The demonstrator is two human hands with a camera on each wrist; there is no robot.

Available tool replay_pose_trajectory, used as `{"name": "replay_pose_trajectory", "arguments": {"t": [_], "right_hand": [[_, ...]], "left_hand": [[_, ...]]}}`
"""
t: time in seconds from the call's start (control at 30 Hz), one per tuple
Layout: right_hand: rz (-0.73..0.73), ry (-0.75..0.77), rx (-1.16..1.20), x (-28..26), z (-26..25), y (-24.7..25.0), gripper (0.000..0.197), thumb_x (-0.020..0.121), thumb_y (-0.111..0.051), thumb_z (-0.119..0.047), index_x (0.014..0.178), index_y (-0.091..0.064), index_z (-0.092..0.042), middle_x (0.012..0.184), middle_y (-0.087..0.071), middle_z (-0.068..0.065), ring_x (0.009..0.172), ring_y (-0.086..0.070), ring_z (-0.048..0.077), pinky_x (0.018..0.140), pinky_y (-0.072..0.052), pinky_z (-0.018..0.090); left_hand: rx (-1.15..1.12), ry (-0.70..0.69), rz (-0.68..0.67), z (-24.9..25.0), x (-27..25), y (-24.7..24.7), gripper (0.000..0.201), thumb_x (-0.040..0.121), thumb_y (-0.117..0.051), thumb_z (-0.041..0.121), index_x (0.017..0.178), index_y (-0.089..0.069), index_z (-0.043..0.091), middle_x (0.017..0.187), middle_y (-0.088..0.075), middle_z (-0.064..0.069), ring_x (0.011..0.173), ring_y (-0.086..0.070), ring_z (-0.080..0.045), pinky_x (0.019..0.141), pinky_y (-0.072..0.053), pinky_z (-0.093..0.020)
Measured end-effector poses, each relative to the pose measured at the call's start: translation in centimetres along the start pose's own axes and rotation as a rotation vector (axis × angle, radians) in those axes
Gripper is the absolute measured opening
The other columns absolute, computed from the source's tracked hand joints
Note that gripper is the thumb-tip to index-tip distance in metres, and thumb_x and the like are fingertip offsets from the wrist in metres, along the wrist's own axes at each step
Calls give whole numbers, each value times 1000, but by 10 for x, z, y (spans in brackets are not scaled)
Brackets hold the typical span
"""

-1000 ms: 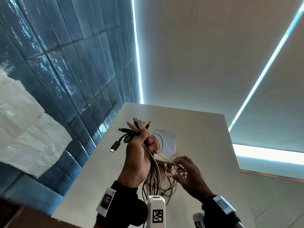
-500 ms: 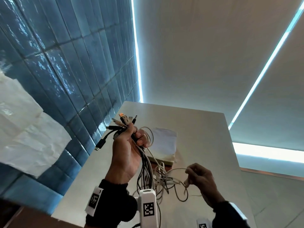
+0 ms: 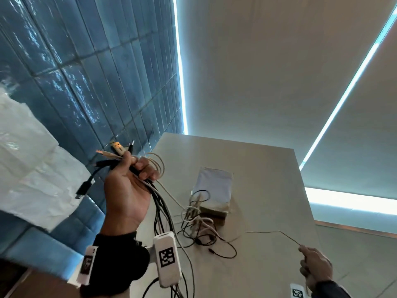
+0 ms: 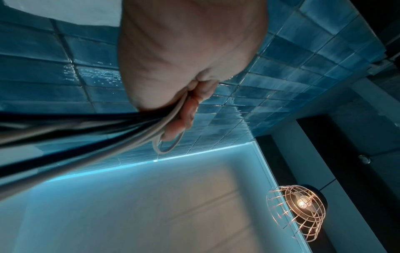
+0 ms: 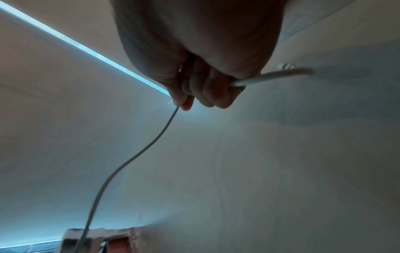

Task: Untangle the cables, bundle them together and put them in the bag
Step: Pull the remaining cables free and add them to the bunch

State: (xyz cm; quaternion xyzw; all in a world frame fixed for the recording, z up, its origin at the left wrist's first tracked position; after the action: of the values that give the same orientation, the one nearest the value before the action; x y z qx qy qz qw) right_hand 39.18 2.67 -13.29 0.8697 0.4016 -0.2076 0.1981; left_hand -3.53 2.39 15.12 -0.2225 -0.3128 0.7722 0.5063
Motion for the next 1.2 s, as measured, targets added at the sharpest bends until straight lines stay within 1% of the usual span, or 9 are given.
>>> {"name": "replay_pose_trajectory", "arguments": {"t": [0.2,0.3,0.4,0.47,0.53,0.63,0.8,0.97,1.2], "right_hand": [[20,-5,-68,21,10,4,15,90,-57,-4,76,-55,0,54,-34,5,31,-27,10,37,-27,14],[-53,51,-364,18,-3,-10,18,88,-59,-10,75,-58,2,59,-46,12,47,-43,20,41,-43,30],[-81,289,-900,-10,-37,-25,22,78,-59,-16,95,-62,-3,99,-62,23,94,-57,36,82,-46,41],[-81,604,-837,-45,-69,-44,34,79,-64,-4,113,-61,-6,117,-58,22,111,-52,37,92,-41,41],[-297,817,-526,-99,-103,-72,29,82,-66,2,106,-67,-14,110,-67,11,102,-61,30,86,-48,34],[-850,855,-262,-172,-126,-117,31,82,-69,2,97,-70,-26,101,-73,-6,95,-68,17,82,-53,20],[-1281,782,-198,-221,-104,-171,26,83,-73,-9,108,-69,-15,104,-71,-2,96,-68,16,89,-54,35],[-1265,686,-115,-216,-84,-177,6,84,-71,-5,84,-65,-6,74,-66,7,69,-60,18,68,-51,33],[-1106,653,-86,-181,-75,-167,26,82,-74,-14,66,-56,-3,61,-49,7,54,-41,13,50,-35,21]], "left_hand": [[6,-2,-19,1,-5,-6,30,100,-36,27,71,-40,20,61,-37,6,53,-31,-10,55,-32,-25],[10,17,-53,-3,-8,-12,30,100,-36,28,71,-41,19,63,-36,5,54,-30,-11,56,-32,-26],[13,47,-86,-10,-10,-17,31,100,-37,28,71,-41,19,65,-35,4,54,-30,-11,55,-32,-26],[7,67,-104,-14,-12,-21,31,101,-36,28,71,-41,19,65,-35,4,54,-30,-11,55,-32,-26],[4,84,-121,-18,-13,-25,31,101,-36,28,71,-41,19,65,-35,3,54,-30,-11,55,-31,-26],[12,108,-155,-23,-14,-31,31,100,-37,29,71,-40,18,66,-34,3,55,-30,-12,56,-31,-27],[0,121,-195,-27,-17,-32,27,95,-43,31,71,-41,17,66,-35,3,55,-31,-12,57,-30,-28],[16,94,-166,-23,-17,-24,26,94,-44,31,71,-41,18,66,-34,3,54,-30,-12,56,-30,-28],[68,86,-113,-24,-12,-14,27,95,-43,30,71,-39,18,65,-33,3,53,-29,-11,53,-32,-27]]}}
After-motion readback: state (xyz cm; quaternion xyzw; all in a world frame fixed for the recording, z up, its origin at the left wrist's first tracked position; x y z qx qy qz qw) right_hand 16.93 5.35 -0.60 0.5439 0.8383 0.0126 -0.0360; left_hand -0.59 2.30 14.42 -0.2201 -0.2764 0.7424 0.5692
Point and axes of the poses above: each hand's wrist, its own x-axis towards the middle knuckle, its own y-axis out of the back of the hand, z = x × y, the point moved 2 cm from there along x, towards the middle knuckle
